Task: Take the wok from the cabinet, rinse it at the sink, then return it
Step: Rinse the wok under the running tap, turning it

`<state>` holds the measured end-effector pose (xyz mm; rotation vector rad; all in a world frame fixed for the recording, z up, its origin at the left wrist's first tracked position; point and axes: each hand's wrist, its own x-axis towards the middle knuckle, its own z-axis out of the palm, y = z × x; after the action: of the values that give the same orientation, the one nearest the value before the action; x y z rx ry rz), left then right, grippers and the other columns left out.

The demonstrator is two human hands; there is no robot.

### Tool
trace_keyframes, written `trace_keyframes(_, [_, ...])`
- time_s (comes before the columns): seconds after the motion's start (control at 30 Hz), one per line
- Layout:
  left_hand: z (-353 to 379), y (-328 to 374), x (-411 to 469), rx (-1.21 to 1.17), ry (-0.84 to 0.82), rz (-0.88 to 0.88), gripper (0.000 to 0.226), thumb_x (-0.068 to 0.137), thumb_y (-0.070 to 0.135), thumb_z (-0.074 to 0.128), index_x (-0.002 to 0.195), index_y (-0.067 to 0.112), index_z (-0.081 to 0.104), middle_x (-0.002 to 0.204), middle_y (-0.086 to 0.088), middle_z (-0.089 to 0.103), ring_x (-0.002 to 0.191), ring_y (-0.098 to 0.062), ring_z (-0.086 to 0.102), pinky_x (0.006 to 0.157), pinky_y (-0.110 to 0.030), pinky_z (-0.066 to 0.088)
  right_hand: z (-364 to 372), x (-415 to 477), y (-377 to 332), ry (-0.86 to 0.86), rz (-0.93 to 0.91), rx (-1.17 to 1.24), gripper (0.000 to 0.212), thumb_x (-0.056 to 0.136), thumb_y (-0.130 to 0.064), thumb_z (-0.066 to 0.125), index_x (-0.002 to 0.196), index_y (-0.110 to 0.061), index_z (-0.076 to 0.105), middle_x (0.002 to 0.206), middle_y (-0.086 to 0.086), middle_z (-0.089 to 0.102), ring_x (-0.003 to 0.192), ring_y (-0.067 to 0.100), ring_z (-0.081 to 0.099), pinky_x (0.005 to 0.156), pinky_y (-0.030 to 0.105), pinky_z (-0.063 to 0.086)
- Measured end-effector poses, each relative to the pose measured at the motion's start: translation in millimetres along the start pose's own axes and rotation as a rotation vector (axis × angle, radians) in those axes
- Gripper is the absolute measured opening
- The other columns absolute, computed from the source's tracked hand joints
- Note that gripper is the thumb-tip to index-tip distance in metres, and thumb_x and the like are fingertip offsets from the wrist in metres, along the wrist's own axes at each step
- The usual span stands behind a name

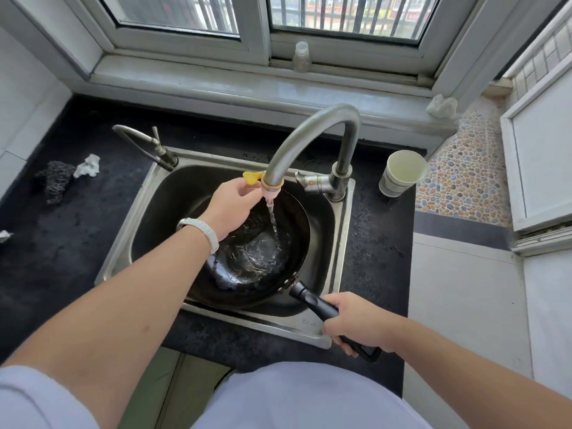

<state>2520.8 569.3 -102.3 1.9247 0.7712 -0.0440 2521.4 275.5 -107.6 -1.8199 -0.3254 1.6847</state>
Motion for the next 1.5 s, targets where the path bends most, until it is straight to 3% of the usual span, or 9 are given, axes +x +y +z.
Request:
trace_keyframes(0.13, [-8,-25,-45,-0.067,0.063,-0.052,0.023,0.092,0.028,0.063,0.113,0.023,0.070,0.099,0.006,0.075,0.094,-0.006,0.071,0.091,-0.032,0.054,5,-5,-4,0.022,-0.016,-0.033,0.018,0.078,-0.001,0.056,0.096,-0.001,0.054,0.060,0.010,0.059,0.044,0.020,0.053,0.048,0.029,0.050])
trace_keyframes(0.3, [5,-45,-103,-0.202,0.075,-0.098,0.013,0.091,0.021,0.066,0.101,0.023,0.072,0.090,0.002,0.076,0.089,-0.012,0.072,0.073,-0.020,0.049,12,-8,-9,0.059,-0.059,-0.062,0.030,0.078,-0.001,0.056,0.106,0.010,0.054,0.063,0.017,0.058,0.043,0.022,0.052,0.049,0.030,0.049])
trace_keyframes(0.43, [23,-45,-139,-0.285,0.046,-0.099,0.011,0.092,0.016,0.065,0.100,0.020,0.072,0.091,-0.001,0.075,0.084,-0.010,0.071,0.071,-0.016,0.048,17,-11,-15,0.078,-0.091,-0.070,0.031,0.078,0.000,0.054,0.107,0.010,0.054,0.059,0.014,0.058,0.043,0.023,0.051,0.048,0.030,0.048])
trace_keyframes(0.67, [59,-53,-171,-0.365,-0.015,-0.185,0.009,0.094,0.015,0.061,0.093,0.016,0.070,0.097,-0.014,0.074,0.077,-0.013,0.068,0.068,-0.022,0.049,25,-21,-28,0.094,-0.155,-0.018,0.014,0.080,0.006,0.053,0.093,0.002,0.056,0.052,0.008,0.056,0.037,0.019,0.048,0.046,0.029,0.043])
trace_keyframes(0.8, [74,-49,-177,-0.430,-0.052,-0.262,0.012,0.094,0.026,0.062,0.095,0.015,0.067,0.093,-0.008,0.075,0.080,-0.017,0.069,0.069,-0.028,0.052,28,-25,-32,0.112,-0.171,0.008,0.022,0.081,0.007,0.052,0.103,0.011,0.055,0.053,0.011,0.055,0.037,0.019,0.047,0.043,0.027,0.042])
trace_keyframes(0.9, [79,-43,-174,-0.678,-0.130,-0.366,0.018,0.097,0.029,0.060,0.101,0.011,0.063,0.091,-0.005,0.072,0.087,-0.021,0.071,0.072,-0.033,0.056,30,-27,-34,0.116,-0.194,0.019,0.023,0.082,0.007,0.053,0.105,0.010,0.055,0.058,0.015,0.054,0.039,0.020,0.047,0.041,0.026,0.042])
trace_keyframes(1.03, [84,-36,-164,-1.116,-0.171,-0.365,0.015,0.099,0.009,0.052,0.112,0.005,0.056,0.099,-0.013,0.070,0.090,-0.024,0.070,0.086,-0.041,0.056,34,-28,-35,0.123,-0.212,0.029,0.027,0.083,0.008,0.051,0.110,0.010,0.055,0.058,0.015,0.054,0.038,0.021,0.046,0.040,0.026,0.043])
trace_keyframes(1.2, [89,-26,-160,-1.431,-0.157,-0.386,0.018,0.098,-0.002,0.045,0.113,0.007,0.049,0.108,-0.017,0.068,0.094,-0.026,0.070,0.073,-0.038,0.061,40,-27,-33,0.131,-0.235,0.047,0.033,0.083,0.006,0.052,0.115,0.005,0.057,0.060,0.015,0.053,0.038,0.019,0.048,0.041,0.026,0.044])
trace_keyframes(1.5, [90,-25,-158,-1.318,-0.162,-0.351,0.032,0.096,-0.004,0.052,0.121,0.016,0.051,0.083,-0.004,0.064,0.081,-0.021,0.068,0.068,-0.040,0.060,36,-26,-27,0.103,-0.226,0.012,0.032,0.087,0.004,0.055,0.117,-0.007,0.060,0.060,0.009,0.059,0.045,0.020,0.054,0.052,0.033,0.052])
